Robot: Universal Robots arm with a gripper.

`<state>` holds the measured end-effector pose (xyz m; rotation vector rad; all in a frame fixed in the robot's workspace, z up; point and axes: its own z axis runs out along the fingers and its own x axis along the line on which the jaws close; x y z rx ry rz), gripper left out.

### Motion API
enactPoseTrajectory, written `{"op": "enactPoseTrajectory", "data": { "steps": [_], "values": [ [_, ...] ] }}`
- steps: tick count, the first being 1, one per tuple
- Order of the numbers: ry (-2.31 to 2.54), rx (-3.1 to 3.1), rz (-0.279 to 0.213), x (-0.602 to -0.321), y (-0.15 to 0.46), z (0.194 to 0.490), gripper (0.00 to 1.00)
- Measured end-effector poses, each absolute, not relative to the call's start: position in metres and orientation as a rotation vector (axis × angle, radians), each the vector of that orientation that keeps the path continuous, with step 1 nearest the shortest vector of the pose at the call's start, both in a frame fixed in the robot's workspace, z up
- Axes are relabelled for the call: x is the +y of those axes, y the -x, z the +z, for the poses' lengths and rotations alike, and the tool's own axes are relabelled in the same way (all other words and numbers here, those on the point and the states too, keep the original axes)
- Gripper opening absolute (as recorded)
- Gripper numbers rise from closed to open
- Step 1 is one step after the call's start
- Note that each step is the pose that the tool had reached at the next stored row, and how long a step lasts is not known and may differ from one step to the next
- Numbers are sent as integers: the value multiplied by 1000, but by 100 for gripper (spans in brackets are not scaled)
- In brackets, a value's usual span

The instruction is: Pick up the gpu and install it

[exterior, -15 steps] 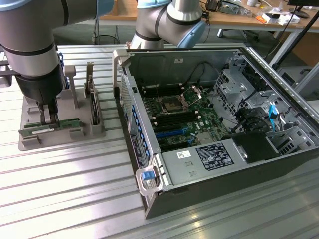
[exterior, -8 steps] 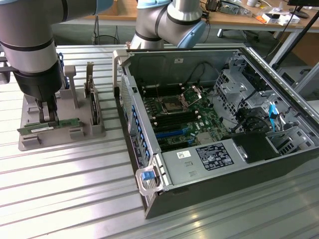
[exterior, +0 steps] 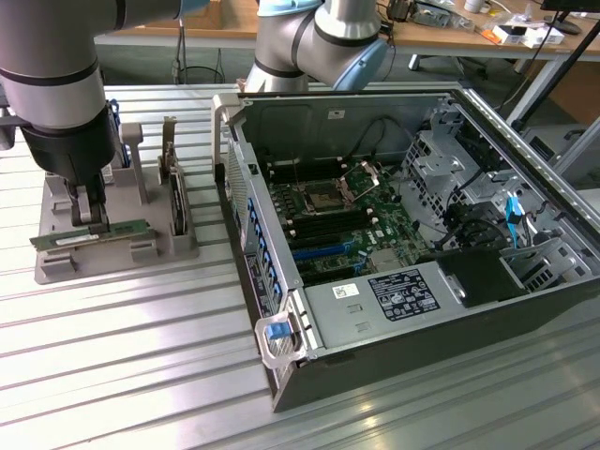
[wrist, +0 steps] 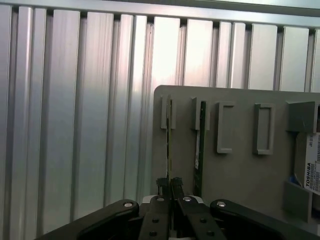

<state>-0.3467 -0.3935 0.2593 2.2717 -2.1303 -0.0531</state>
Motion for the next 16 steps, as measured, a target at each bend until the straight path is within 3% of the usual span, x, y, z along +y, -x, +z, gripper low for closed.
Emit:
{"op": "enactPoseTrajectory", "data": {
  "steps": [16],
  "values": [
    [-2272,-2130,-53,-393,347,277,13]
  ]
}}
